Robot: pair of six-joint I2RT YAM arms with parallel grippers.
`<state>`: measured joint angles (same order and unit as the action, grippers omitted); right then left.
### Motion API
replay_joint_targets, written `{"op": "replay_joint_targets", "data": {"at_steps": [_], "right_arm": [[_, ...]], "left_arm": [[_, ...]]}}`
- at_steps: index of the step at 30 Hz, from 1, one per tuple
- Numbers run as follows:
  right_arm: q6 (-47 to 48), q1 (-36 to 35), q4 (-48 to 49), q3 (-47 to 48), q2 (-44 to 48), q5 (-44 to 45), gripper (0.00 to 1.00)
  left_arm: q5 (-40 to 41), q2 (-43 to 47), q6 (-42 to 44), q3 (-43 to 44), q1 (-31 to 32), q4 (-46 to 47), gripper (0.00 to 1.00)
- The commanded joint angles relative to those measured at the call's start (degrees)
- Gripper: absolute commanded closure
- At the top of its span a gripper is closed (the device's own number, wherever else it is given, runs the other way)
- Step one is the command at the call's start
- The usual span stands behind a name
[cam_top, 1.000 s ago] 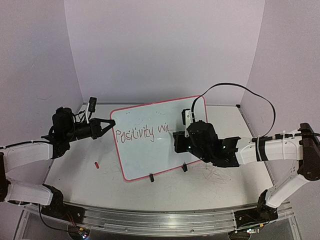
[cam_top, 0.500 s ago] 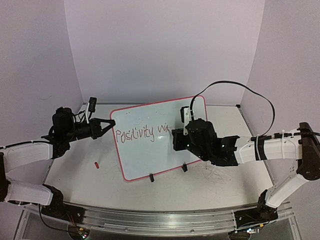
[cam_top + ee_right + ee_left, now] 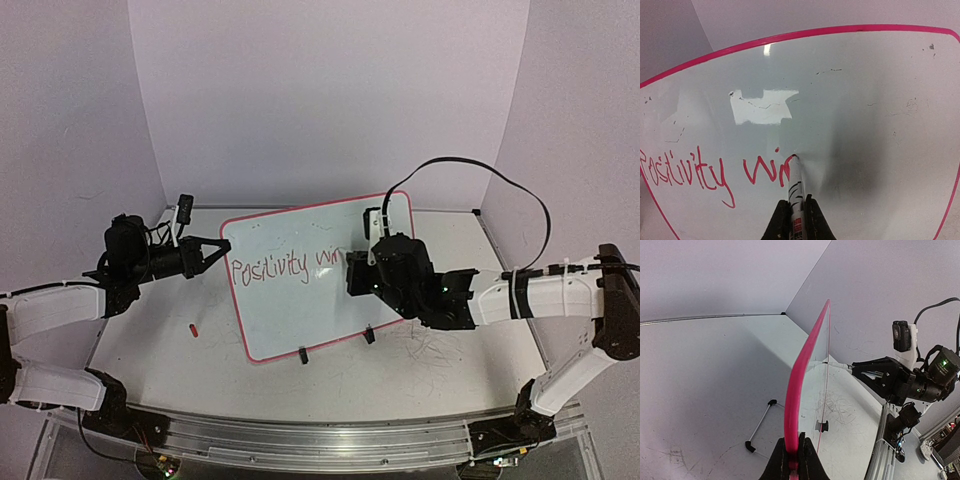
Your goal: Write a sentence on the whiteboard
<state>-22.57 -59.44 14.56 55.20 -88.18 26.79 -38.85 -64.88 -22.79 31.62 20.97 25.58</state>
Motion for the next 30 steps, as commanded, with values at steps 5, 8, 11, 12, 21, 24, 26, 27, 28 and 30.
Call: {"op": "replay_joint_targets", "data": {"at_steps": [5, 8, 11, 12, 21, 24, 26, 27, 28, 30], "right_arm": [[-2.48, 0.2, -1.87, 0.61, 0.2, -0.4, 1.0], [-3.85, 0.13, -2.82, -0.73, 0.62, -0.68, 1.0], [-4.75, 0.09, -3.34, -1.76, 1.35, -0.82, 1.0], [-4.93, 0.0, -3.51, -1.92, 1.5, -0.88, 1.0], [-5.47, -0.48, -4.37, -1.99, 2.22, -0.54, 1.0], [-4.79, -0.42, -4.37, -1.19, 2.57, -0.23, 1.0], [-4.5, -0.45, -4.2, -1.06, 3.66, -0.27, 1.0], [-4.41, -0.47, -3.89, -1.35, 4.52, -0.25, 1.0], [-4.27, -0.47, -3.45, -1.73, 5.35, -0.1, 1.0], [-3.7, 0.0, -2.75, -2.33, 6.22, -0.05, 1.0]], "left_arm": [[-0.09, 0.52, 3.01, 0.46, 0.67, 0.34, 1.0], [-0.08, 0.6, 3.01, 0.39, 0.66, 0.24, 1.0], [-0.08, 0.7, 3.01, 0.29, 0.69, 0.26, 1.0], [-0.08, 0.62, 3.01, 0.34, 0.66, 0.26, 1.0], [-0.09, 0.52, 3.01, 0.47, 0.66, 0.24, 1.0], [-0.08, 0.45, 3.01, 0.46, 0.65, 0.19, 1.0], [-0.13, 0.42, 2.95, 0.55, 0.65, 0.16, 1.0], [-0.11, 0.43, 2.94, 0.55, 0.65, 0.15, 1.0], [-0.09, 0.39, 2.99, 0.55, 0.66, 0.15, 1.0], [-0.11, 0.33, 3.01, 0.63, 0.66, 0.15, 1.0]]}}
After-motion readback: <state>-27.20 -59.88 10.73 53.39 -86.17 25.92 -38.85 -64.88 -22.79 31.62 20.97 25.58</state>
